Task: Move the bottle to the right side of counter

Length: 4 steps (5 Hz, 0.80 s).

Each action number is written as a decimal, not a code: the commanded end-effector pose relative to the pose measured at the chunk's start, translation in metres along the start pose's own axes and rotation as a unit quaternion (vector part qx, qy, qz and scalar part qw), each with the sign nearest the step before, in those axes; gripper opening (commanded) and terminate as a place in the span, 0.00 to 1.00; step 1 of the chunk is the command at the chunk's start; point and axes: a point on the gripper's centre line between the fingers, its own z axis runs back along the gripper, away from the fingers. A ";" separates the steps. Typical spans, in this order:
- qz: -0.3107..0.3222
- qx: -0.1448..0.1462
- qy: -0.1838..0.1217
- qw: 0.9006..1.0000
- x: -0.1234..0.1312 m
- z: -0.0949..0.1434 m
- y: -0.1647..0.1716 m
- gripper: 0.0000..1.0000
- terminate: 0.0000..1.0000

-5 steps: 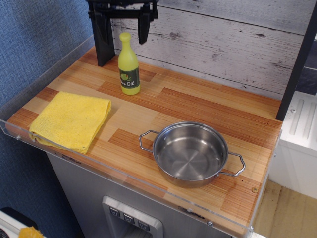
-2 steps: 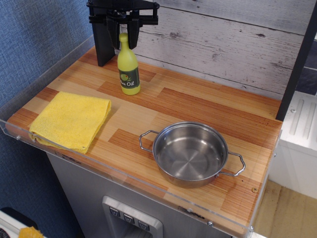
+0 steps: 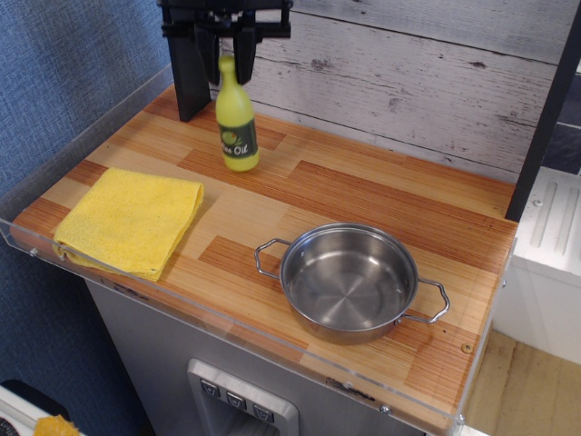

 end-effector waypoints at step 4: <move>-0.140 -0.101 -0.039 0.984 -0.057 0.066 -0.134 0.00 0.00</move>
